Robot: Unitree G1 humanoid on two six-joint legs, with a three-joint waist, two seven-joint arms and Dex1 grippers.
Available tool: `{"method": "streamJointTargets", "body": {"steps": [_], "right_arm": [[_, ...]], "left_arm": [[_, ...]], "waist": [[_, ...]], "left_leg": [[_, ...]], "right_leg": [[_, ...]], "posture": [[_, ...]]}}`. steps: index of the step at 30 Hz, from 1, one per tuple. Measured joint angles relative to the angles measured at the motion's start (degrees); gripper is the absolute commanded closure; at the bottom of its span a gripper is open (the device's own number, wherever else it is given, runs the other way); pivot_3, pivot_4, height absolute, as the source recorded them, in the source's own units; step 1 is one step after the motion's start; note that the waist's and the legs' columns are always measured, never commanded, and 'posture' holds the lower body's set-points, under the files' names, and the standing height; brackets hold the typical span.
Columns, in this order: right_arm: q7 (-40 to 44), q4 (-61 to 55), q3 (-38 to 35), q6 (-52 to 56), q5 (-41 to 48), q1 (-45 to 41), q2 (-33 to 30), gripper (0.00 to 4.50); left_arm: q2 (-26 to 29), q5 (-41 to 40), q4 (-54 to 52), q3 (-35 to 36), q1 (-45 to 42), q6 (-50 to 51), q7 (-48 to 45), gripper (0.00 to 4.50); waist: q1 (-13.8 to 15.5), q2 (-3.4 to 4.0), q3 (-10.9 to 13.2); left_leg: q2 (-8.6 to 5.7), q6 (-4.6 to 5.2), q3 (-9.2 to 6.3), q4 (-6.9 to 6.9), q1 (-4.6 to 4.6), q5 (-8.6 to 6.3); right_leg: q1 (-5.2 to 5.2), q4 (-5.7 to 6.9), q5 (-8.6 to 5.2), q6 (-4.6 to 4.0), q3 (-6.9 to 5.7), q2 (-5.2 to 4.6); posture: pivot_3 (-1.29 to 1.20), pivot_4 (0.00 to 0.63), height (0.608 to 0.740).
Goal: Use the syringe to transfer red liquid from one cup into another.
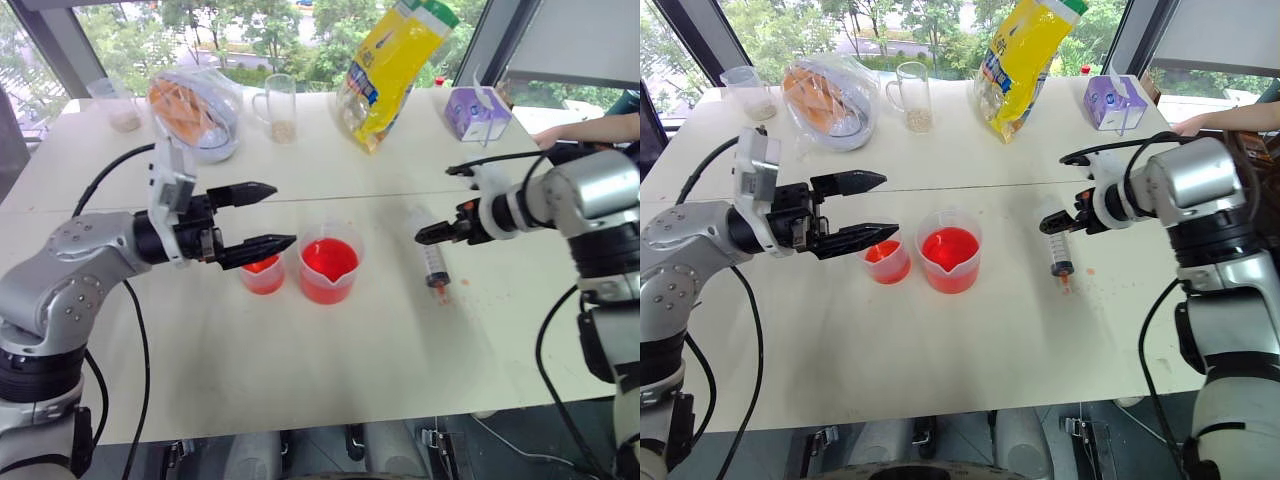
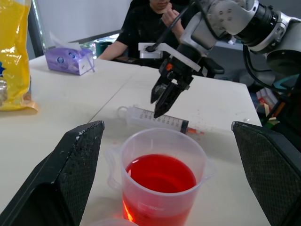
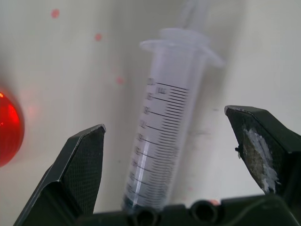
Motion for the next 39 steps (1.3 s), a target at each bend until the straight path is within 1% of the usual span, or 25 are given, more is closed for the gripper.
{"method": "streamJointTargets", "body": {"steps": [2, 8, 11, 14, 16, 22, 25, 26, 27, 28, 30, 32, 35, 36, 39], "right_arm": [[1.48, 4.49, 2.77, -2.90, -2.56, -1.20, 2.01, 0.05], [4.83, 12.41, 6.86, -8.55, -8.32, -3.34, 5.90, 0.05], [6.26, 14.21, 7.88, -10.47, -11.18, -4.02, 7.21, 0.83], [7.04, 15.04, 8.21, -11.35, -13.50, -4.06, 7.43, 2.32], [7.81, 15.04, 8.19, -11.37, -14.53, -4.14, 7.75, 3.11], [9.29, 12.79, 7.32, -7.40, -15.16, -4.02, 8.06, 3.13], [9.09, 6.70, 3.00, -3.17, -13.09, -2.24, 7.67, 3.13], [8.92, 3.47, 0.71, -2.21, -11.96, -1.73, 7.45, 3.13], [8.75, -1.78, -5.01, -2.15, -9.91, -0.25, 7.43, 3.13], [8.84, -6.07, -9.09, -2.36, -7.75, 0.14, 7.63, 3.13], [7.34, -16.81, -20.30, -4.18, -3.63, 0.99, 10.56, 3.13], [5.21, -26.33, -27.79, -7.40, -0.64, 2.00, 13.43, 3.13], [2.88, -34.61, -33.02, -12.24, 2.52, 6.23, 18.09, 3.13], [2.32, -37.66, -34.91, -15.01, 4.41, 8.76, 21.38, 3.13], [1.29, -43.33, -35.78, -20.03, 9.38, 11.98, 27.28, 3.13]], "left_arm": [[-0.10, 0.00, -0.83, 0.15, 0.71, -0.01, 0.88, 0.00], [-0.04, -0.20, -2.65, 0.78, 2.39, 0.02, 2.46, 0.00], [0.19, -0.29, -3.50, 1.47, 3.06, 0.11, 3.14, 0.00], [0.56, -0.30, -3.73, 2.12, 3.35, 0.11, 3.31, 0.00], [0.82, -0.30, -3.72, 2.30, 3.35, 0.11, 3.28, 0.00], [2.18, -0.11, -2.25, 2.43, 2.51, -0.06, 1.69, 0.00], [2.52, 0.17, -0.18, 2.44, 0.89, -0.61, 0.64, 0.00], [2.63, 0.36, 0.76, 2.33, -0.33, -0.71, 0.48, 0.00], [2.66, 0.43, 1.72, 2.26, -1.71, -0.74, 0.07, 0.00], [2.69, 0.48, 2.71, 2.26, -2.84, -0.79, -0.26, 0.00], [2.75, 0.53, 4.63, 2.13, -4.74, -0.87, -1.29, 0.00], [2.79, 0.86, 6.30, 1.99, -6.07, -0.86, -2.60, 0.00], [2.99, 1.16, 8.92, 1.67, -8.38, -0.84, -4.53, 0.00], [3.07, 1.44, 10.07, 1.02, -9.89, -0.85, -5.51, 0.00], [3.15, 2.58, 11.98, -0.42, -12.72, -0.98, -7.94, 0.00]], "waist": [[0.03, 0.00, 0.00], [-0.08, 0.00, 0.00], [-0.16, -0.03, -0.02], [-0.20, -0.02, -0.02], [-0.32, -0.03, -0.03], [-0.25, -0.02, -0.03], [-0.08, 0.02, 0.00], [0.01, 0.03, 0.00], [0.20, 0.03, 0.01], [0.19, 0.04, 0.02], [0.16, 0.04, 0.01], [0.10, -0.04, -0.04], [0.03, -0.07, -0.05], [0.05, -0.06, -0.05], [-0.02, 0.01, -0.01]], "left_leg": [[0.00, 0.00, -0.01, 0.00, 0.00, 0.00], [0.01, 0.00, -0.01, 0.00, 0.02, 0.00], [0.01, -0.01, -0.01, 0.01, 0.05, 0.00], [0.02, -0.01, -0.01, 0.01, 0.07, 0.00], [0.02, -0.01, -0.01, 0.00, 0.08, 0.00], [0.04, -0.01, -0.01, 0.00, 0.08, 0.00], [0.05, -0.01, -0.01, 0.00, 0.02, 0.00], [0.04, -0.01, -0.01, 0.00, 0.02, 0.00], [0.03, -0.01, -0.08, 0.00, -0.04, 0.00], [0.03, -0.01, -0.06, 0.00, -0.03, 0.00], [0.04, -0.01, -0.10, -0.02, -0.04, 0.00], [0.06, -0.02, -0.14, -0.04, 0.01, 0.00], [0.05, -0.02, -0.14, -0.03, 0.02, 0.00], [0.04, -0.04, -0.13, -0.03, 0.02, 0.01], [0.04, -0.07, -0.12, -0.03, 0.03, 0.03]], "right_leg": [[0.00, 0.00, 0.00, 0.00, 0.00, -0.01], [0.01, 0.04, 0.01, 0.01, -0.01, -0.01], [0.04, 0.05, 0.01, 0.01, -0.01, -0.01], [0.04, 0.06, 0.00, 0.01, -0.01, 0.00], [0.04, 0.06, 0.01, 0.01, -0.02, 0.02], [0.03, 0.07, 0.01, 0.01, -0.03, 0.03], [-0.02, 0.07, 0.01, 0.01, -0.04, 0.02], [-0.01, 0.06, 0.01, 0.01, -0.03, 0.01], [-0.01, 0.05, 0.01, 0.02, -0.09, 0.00], [-0.01, 0.05, 0.01, 0.02, -0.10, -0.01], [-0.01, 0.06, 0.02, 0.03, -0.13, 0.00], [0.04, 0.06, 0.01, 0.03, -0.19, 0.01], [0.08, 0.06, 0.01, 0.03, -0.21, 0.00], [0.07, 0.06, 0.01, 0.03, -0.21, 0.01], [0.06, 0.08, 0.01, 0.03, -0.19, 0.01]], "posture": [[0.00, 0.150, 0.740], [0.00, 0.150, 0.740], [0.00, 0.150, 0.740], [0.00, 0.150, 0.740], [0.00, 0.150, 0.740], [0.00, 0.150, 0.740], [0.00, 0.150, 0.740], [0.00, 0.150, 0.740], [0.00, 0.150, 0.740], [0.00, 0.150, 0.740], [0.00, 0.150, 0.740], [0.00, 0.150, 0.740], [0.00, 0.150, 0.740], [0.00, 0.150, 0.740], [0.00, 0.150, 0.740]]}}
